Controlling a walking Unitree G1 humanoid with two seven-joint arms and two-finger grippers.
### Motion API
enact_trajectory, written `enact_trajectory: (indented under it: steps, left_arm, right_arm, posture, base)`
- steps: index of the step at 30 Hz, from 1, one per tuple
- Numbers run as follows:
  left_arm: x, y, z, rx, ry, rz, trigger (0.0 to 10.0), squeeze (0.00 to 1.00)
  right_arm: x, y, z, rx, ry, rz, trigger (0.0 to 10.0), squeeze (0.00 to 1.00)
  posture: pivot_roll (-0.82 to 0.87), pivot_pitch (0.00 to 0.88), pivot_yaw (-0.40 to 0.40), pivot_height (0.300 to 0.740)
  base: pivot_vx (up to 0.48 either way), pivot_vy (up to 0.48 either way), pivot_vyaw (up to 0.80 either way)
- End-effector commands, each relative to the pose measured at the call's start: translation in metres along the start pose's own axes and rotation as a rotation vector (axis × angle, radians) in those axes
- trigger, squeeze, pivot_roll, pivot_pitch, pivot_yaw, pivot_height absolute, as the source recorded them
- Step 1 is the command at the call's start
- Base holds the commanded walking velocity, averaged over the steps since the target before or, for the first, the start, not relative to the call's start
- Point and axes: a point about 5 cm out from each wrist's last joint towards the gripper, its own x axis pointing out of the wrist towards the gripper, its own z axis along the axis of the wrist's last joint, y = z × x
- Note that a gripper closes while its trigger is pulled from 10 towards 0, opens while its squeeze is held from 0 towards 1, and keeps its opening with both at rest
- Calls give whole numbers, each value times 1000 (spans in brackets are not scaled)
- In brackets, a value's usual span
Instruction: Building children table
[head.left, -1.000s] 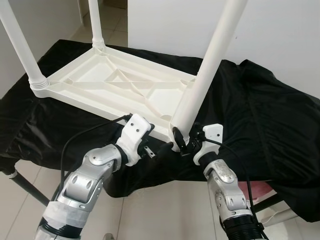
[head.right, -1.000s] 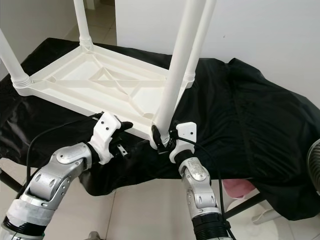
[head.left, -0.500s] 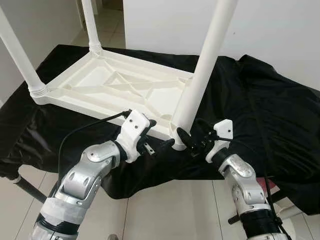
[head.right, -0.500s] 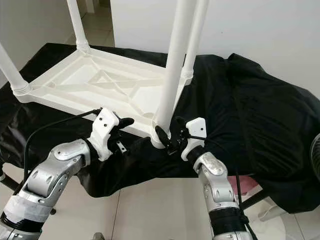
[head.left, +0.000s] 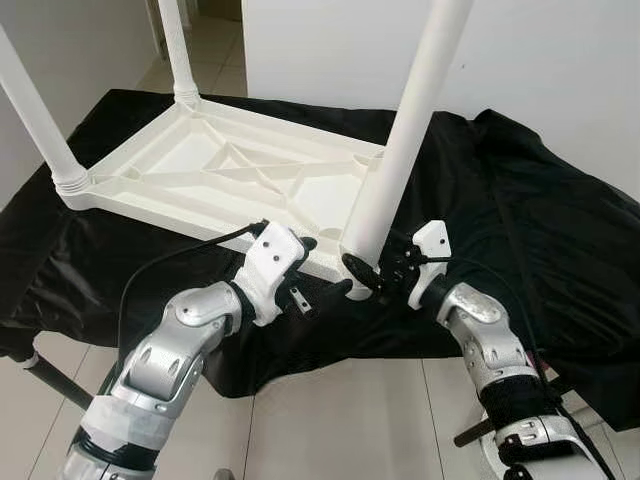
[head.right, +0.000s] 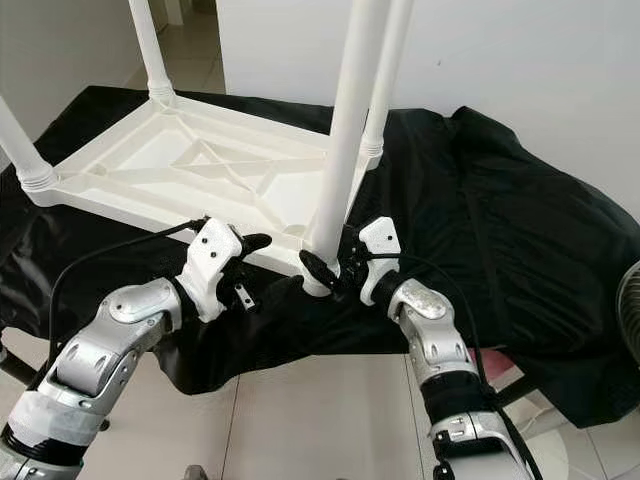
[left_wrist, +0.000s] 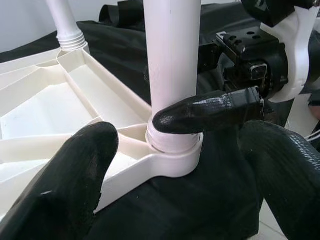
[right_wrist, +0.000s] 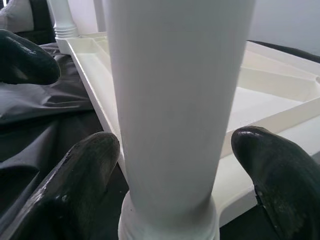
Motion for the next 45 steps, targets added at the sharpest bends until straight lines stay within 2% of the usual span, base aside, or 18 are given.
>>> enact_trajectory:
  steps: [1, 3, 4, 17, 18, 22, 24, 27, 29, 34, 35, 38, 42, 45]
  left_arm:
    - [2, -5, -2, -14, 2, -97, 10000, 0]
    - [2, -4, -1, -12, 0, -95, 10000, 0]
    - [3, -4, -2, -2, 3, -93, 10000, 0]
    - [3, -9, -9, 3, 24, -104, 10000, 0]
    - [2, -10, -10, 2, 25, -105, 10000, 0]
    - [2, -11, -11, 0, 26, -103, 10000, 0]
    - [2, -11, -12, 1, 26, -100, 10000, 0]
    - [2, -11, -12, 0, 25, -99, 10000, 0]
    - [5, -11, -12, 3, 20, -102, 10000, 0]
    - [6, -11, -11, 6, 17, -106, 10000, 0]
    - [6, -11, -11, 11, 16, -107, 10000, 0]
    - [6, -11, -11, 11, 16, -107, 10000, 0]
    - [4, -11, -12, 19, 21, -109, 10000, 0]
    - [4, -11, -12, 19, 22, -109, 10000, 0]
  right_arm:
    - [0, -2, -1, -20, 11, 28, 1961, 0]
    - [0, -3, -2, -25, 16, 29, 1961, 0]
    - [0, -6, -3, -21, 16, 27, 0, 0]
    - [-12, -4, -12, 29, -12, -15, 0, 0]
    - [-14, -4, -12, 33, -14, -36, 10000, 0]
    - [-18, -2, -14, 34, 0, -101, 10000, 0]
    - [-18, 0, -16, 24, 39, -185, 10000, 0]
    - [-17, 1, -15, 42, 34, -215, 10000, 0]
    - [-13, 10, -14, 86, 9, -313, 10000, 0]
    - [-9, 18, -13, 98, 9, -429, 10000, 0]
    - [-5, 30, -13, 139, 10, -541, 10000, 0]
    - [-4, 32, -13, 143, 9, -558, 10000, 0]
    - [9, 55, -11, 203, -1, -643, 10000, 0]
    - [10, 57, -11, 212, -1, -646, 10000, 0]
  posture:
    - [-5, 24, -52, 740]
    - [-5, 24, -52, 740]
    - [-4, 22, -48, 740]
    - [-10, 20, -45, 740]
    - [-10, 19, -49, 740]
    - [-11, 19, -52, 740]
    - [-13, 15, -50, 740]
    - [-14, 11, -49, 740]
    - [-17, 4, -45, 740]
    - [-18, 0, -45, 740]
    - [-17, 0, -46, 740]
    - [-17, 0, -46, 740]
    - [-4, 0, -54, 740]
    - [-4, 0, -54, 740]
  base:
    - [0, 0, 0]
    - [0, 0, 0]
    - [0, 0, 0]
    - [0, 0, 0]
    - [0, 0, 0]
    - [0, 0, 0]
    - [0, 0, 0]
    - [0, 0, 0]
    - [0, 0, 0]
    - [0, 0, 0]
    - [0, 0, 0]
    - [0, 0, 0]
    - [0, 0, 0]
    - [0, 0, 0]
